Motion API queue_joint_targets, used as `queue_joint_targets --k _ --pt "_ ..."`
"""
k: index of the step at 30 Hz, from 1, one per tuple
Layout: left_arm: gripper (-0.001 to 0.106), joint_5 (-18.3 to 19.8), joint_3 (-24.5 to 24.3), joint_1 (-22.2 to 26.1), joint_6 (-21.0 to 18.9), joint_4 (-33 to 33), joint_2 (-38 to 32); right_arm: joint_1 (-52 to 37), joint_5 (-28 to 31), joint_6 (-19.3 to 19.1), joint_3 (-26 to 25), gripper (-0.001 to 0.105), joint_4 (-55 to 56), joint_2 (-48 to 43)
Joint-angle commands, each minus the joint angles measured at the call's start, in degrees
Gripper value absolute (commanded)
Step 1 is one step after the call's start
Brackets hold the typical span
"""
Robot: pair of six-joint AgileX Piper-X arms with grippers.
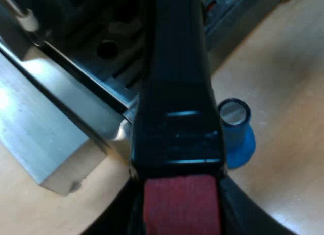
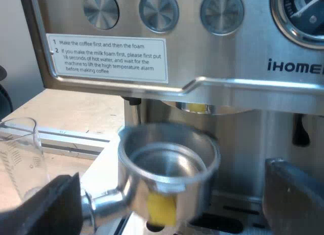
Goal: Put the handle in the coffee machine
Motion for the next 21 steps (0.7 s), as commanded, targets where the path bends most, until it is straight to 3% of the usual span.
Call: queue_joint_targets --k 1,5,7,10,13,21 --pt "0.000 4.33 0.32 1.20 1.54 -3.34 -0.10 0.15 0.33 -0.91 -0.13 0.074 -0.26 -0.06" --pt "0.000 7.88 1.97 5.78 3.67 -5.45 -0.13 0.15 0.33 -0.91 -0.13 0.074 -0.26 -0.06" --pt "0.000 11.90 2.41 9.12 7.38 -6.27 0.10 0.15 0.33 -0.91 -0.13 0.074 -0.26 -0.06" --pt "0.000 14.98 2.39 11.85 10.13 -6.67 1.36 0.15 0.33 -0.91 -0.13 0.074 -0.26 -0.06" --pt "0.000 20.10 2.39 15.07 13.42 -6.67 5.86 0.15 0.33 -0.91 -0.13 0.074 -0.26 -0.06" --pt "0.000 22.68 1.97 15.75 18.94 -6.67 12.12 0.15 0.33 -0.91 -0.13 0.074 -0.26 -0.06"
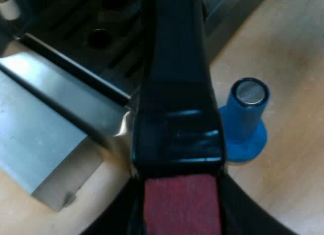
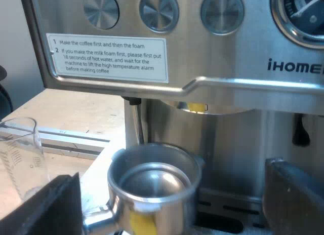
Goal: Put the handle in the coffee machine
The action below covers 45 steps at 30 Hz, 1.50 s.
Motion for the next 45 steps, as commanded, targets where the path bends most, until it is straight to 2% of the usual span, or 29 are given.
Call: queue_joint_targets --k 1,8,13,14,17,19,25,31,36,45 --pt "0.000 5.33 -1.54 0.05 4.49 -1.89 3.26 0.15 0.33 -0.91 -0.13 0.074 -0.26 -0.06" --pt "0.000 8.45 -3.84 0.05 8.46 -2.83 9.09 0.15 0.33 -0.91 -0.13 0.074 -0.26 -0.06" --pt "0.000 9.25 -6.08 0.05 10.49 -2.45 12.95 0.15 0.33 -0.91 -0.13 0.074 -0.26 -0.06" --pt "0.000 10.57 -7.64 0.05 12.14 -1.84 15.11 0.15 0.33 -0.91 -0.13 0.074 -0.26 -0.06" --pt "0.000 10.95 -10.13 0.05 13.60 -0.66 18.16 0.15 0.33 -0.91 -0.13 0.074 -0.26 -0.06" --pt "0.000 10.95 -12.06 0.05 17.49 2.25 20.17 0.15 0.33 -0.91 -0.13 0.074 -0.26 -0.06" --pt "0.000 11.24 -16.47 1.13 24.28 7.98 25.01 0.15 0.33 -0.91 -0.13 0.074 -0.26 -0.06" --pt "0.000 11.67 -18.73 1.99 28.18 10.32 27.39 0.15 0.33 -0.91 -0.13 0.074 -0.26 -0.06" --pt "0.000 11.96 -21.79 1.97 28.81 11.24 31.63 0.15 0.33 -0.91 -0.13 0.074 -0.26 -0.06" --pt "0.000 12.52 -22.40 1.85 29.13 8.70 31.94 0.15 0.33 -0.91 -0.13 0.074 -0.26 -0.06"
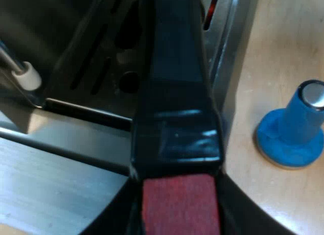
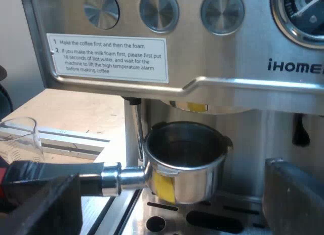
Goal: Put the handle in the coffee machine
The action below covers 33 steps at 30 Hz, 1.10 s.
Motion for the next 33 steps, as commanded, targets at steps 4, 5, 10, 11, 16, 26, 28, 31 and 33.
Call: queue_joint_targets --k 4,5,10,11,16,26,28,31,33 --pt "0.000 4.35 -2.00 -0.21 0.33 -0.76 1.15 0.15 0.33 -0.91 -0.13 0.074 -0.26 -0.06" --pt "0.000 4.47 -2.27 -0.21 0.33 -0.54 1.54 0.15 0.33 -0.91 -0.13 0.074 -0.26 -0.06" --pt "0.000 4.21 -2.84 -0.92 0.33 0.07 2.44 0.15 0.33 -0.91 -0.13 0.074 -0.26 -0.06" --pt "0.000 4.09 -2.84 -0.92 0.20 0.07 2.44 0.15 0.33 -0.91 -0.13 0.074 -0.26 -0.06" --pt "0.000 3.95 -2.84 -0.92 -1.04 0.07 2.44 0.15 0.33 -0.91 -0.13 0.074 -0.26 -0.06" --pt "0.000 2.38 -2.84 -2.29 -5.44 -0.51 0.85 0.15 0.33 -0.91 -0.13 0.074 -0.26 -0.06" --pt "0.000 2.23 -2.84 -2.60 -6.32 -0.81 0.87 0.15 0.33 -0.91 -0.13 0.074 -0.26 -0.06" --pt "0.000 1.88 -2.84 -2.58 -7.93 -1.74 0.87 0.15 0.33 -0.91 -0.13 0.074 -0.26 -0.06" --pt "0.000 1.91 -2.84 -2.58 -7.92 -1.76 0.31 0.15 0.33 -0.91 -0.13 0.074 -0.26 -0.06"
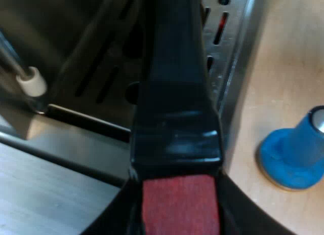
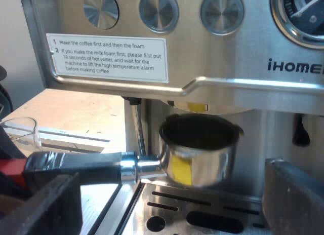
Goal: Put the handle in the coffee machine
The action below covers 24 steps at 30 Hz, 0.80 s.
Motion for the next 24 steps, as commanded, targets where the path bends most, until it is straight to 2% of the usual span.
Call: queue_joint_targets --k 1,11,18,21,24 --pt "0.000 2.59 -0.76 -0.12 -0.86 -0.64 -2.01 0.15 0.33 -0.91 -0.13 0.074 -0.26 -0.06" --pt "0.000 2.16 -0.41 -0.12 -3.31 -1.80 -2.79 0.15 0.33 -0.91 -0.13 0.074 -0.26 -0.06" --pt "0.000 2.13 2.02 -1.27 -4.61 -4.25 -3.62 0.15 0.33 -0.91 -0.13 0.074 -0.26 -0.06" --pt "0.000 2.58 3.23 -1.25 -8.57 -8.13 -4.31 0.15 0.33 -0.91 -0.13 0.074 -0.26 -0.06" --pt "0.000 2.58 3.22 -1.25 -8.54 -8.49 -4.52 0.15 0.33 -0.91 -0.13 0.074 -0.26 -0.06"
